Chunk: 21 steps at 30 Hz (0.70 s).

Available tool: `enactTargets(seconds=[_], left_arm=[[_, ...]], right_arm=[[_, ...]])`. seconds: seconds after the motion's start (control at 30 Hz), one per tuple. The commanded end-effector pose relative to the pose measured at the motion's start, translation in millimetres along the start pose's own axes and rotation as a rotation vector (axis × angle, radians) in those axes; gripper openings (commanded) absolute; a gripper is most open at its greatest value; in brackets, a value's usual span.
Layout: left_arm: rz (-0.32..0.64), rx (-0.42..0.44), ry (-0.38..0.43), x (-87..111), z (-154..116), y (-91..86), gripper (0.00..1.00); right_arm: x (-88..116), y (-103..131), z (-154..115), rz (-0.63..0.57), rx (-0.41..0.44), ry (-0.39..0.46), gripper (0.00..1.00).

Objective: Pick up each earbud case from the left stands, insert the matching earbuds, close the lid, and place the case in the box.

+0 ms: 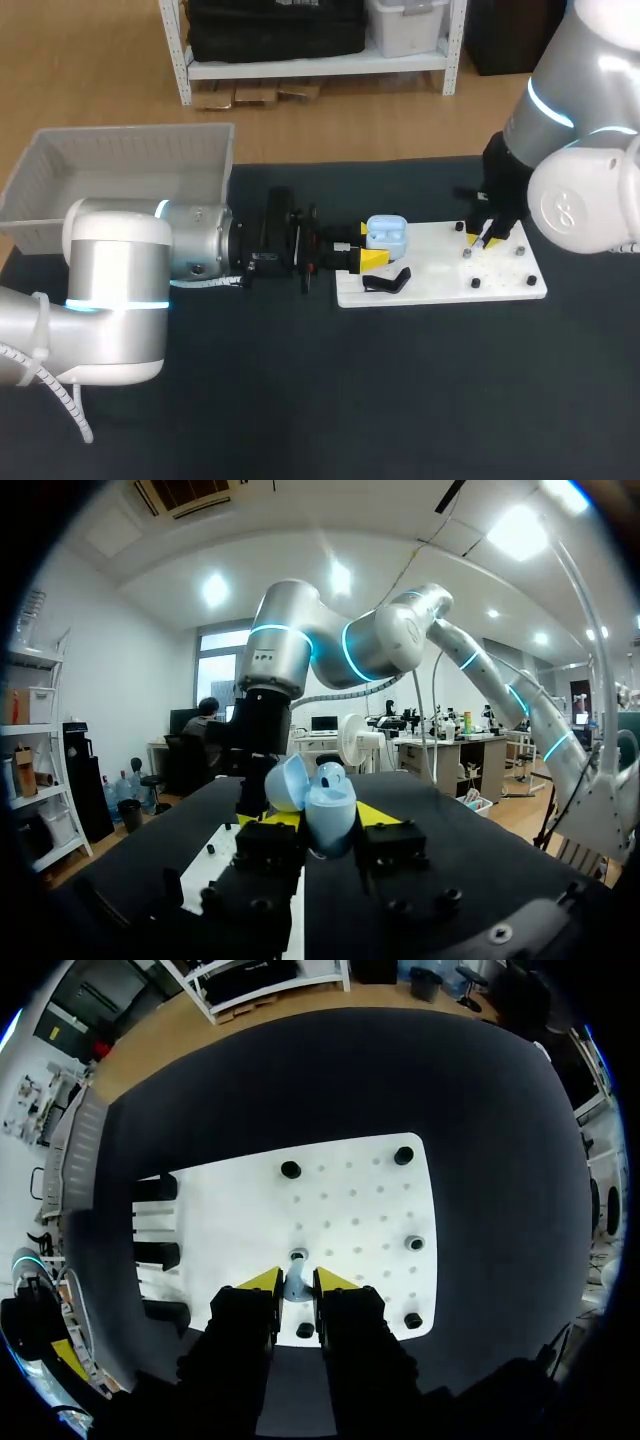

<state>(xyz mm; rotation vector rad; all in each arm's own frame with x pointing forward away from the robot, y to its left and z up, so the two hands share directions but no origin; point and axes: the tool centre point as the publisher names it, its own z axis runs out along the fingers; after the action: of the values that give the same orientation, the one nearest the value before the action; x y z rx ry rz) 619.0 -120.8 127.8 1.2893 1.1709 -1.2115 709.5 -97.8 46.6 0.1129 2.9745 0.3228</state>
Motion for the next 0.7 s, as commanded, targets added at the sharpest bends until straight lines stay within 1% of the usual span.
enactTargets(seconds=[0.03,0.13,0.27,0.37,0.5,0.6,0.7], left_arm=[[0.003,-0.006,-0.002,0.6,0,-1.6,0.00],[0.003,-0.006,-0.002,0.6,0,-1.6,0.00],[0.003,-0.006,-0.002,0.6,0,-1.6,0.00],[0.003,-0.006,-0.002,0.6,0,-1.6,0.00],[0.003,-0.006,-0.002,0.6,0,-1.6,0.00],[0.003,-0.006,-0.002,0.6,0,-1.6,0.00],[0.003,-0.006,-0.002,0.6,0,-1.6,0.00]], right_arm=[[13,0,-26,-0.009,0.018,-0.023,0.00],[16,2,-46,-0.012,0.053,-0.038,0.00],[21,7,-87,-0.017,0.081,-0.049,0.00],[27,15,-118,-0.037,0.104,-0.053,0.00],[39,32,-154,-0.094,0.123,-0.066,0.00],[47,44,-172,-0.148,0.129,-0.041,0.00],[57,58,-182,-0.205,0.109,0.014,0.00]])
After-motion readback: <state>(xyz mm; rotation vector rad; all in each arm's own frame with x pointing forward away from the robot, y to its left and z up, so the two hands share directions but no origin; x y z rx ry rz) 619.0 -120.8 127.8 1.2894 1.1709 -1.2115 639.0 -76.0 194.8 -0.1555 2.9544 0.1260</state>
